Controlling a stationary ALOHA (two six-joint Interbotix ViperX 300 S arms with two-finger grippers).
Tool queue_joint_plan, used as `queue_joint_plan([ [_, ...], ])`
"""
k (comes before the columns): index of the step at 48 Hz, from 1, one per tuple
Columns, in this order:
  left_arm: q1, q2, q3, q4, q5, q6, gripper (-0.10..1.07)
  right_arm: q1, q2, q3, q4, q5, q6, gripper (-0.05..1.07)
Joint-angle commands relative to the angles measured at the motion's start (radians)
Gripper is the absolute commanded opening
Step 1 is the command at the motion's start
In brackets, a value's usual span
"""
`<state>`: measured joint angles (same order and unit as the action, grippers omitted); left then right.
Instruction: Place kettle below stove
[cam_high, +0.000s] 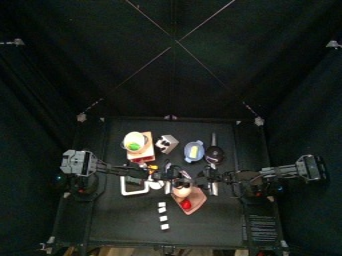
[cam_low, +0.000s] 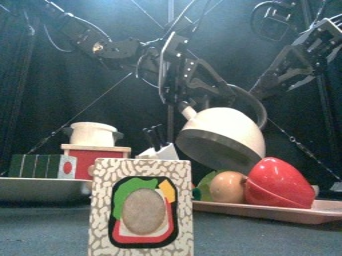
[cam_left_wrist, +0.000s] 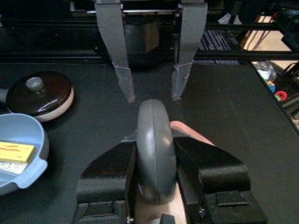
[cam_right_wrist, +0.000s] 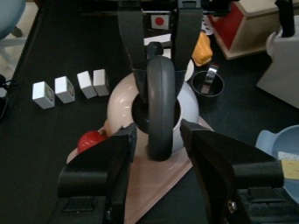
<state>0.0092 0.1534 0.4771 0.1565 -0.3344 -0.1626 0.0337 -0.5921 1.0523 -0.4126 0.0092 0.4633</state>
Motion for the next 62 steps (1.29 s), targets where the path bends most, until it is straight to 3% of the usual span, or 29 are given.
queue_joint_plan([
  [1,-0.003,-0.06,0.003,0.002,-0.012,0.002,0.61,0.0,-0.017,-0.008,0.002,-0.003,0.002,0.81],
  [9,-0.008,-0.137,0.071,0.003,-0.015,0.002,0.61,0.0,-0.025,0.002,0.002,-0.003,0.002,0.81],
  [19,-0.061,-0.27,0.199,0.0,-0.035,0.0,0.61,0.0,-0.026,0.005,0.002,-0.003,0.002,0.81],
  [40,-0.293,-0.525,0.526,-0.043,-0.034,-0.008,0.61,-0.006,-0.025,0.011,0.002,-0.003,0.002,0.81],
  [54,-0.337,-0.526,0.629,-0.196,-0.034,-0.008,0.62,-0.026,-0.015,0.014,0.002,-0.003,0.002,0.81],
  [62,-0.344,-0.495,0.646,-0.222,-0.034,-0.005,0.67,-0.035,-0.014,0.014,0.005,-0.002,0.002,0.81],
])
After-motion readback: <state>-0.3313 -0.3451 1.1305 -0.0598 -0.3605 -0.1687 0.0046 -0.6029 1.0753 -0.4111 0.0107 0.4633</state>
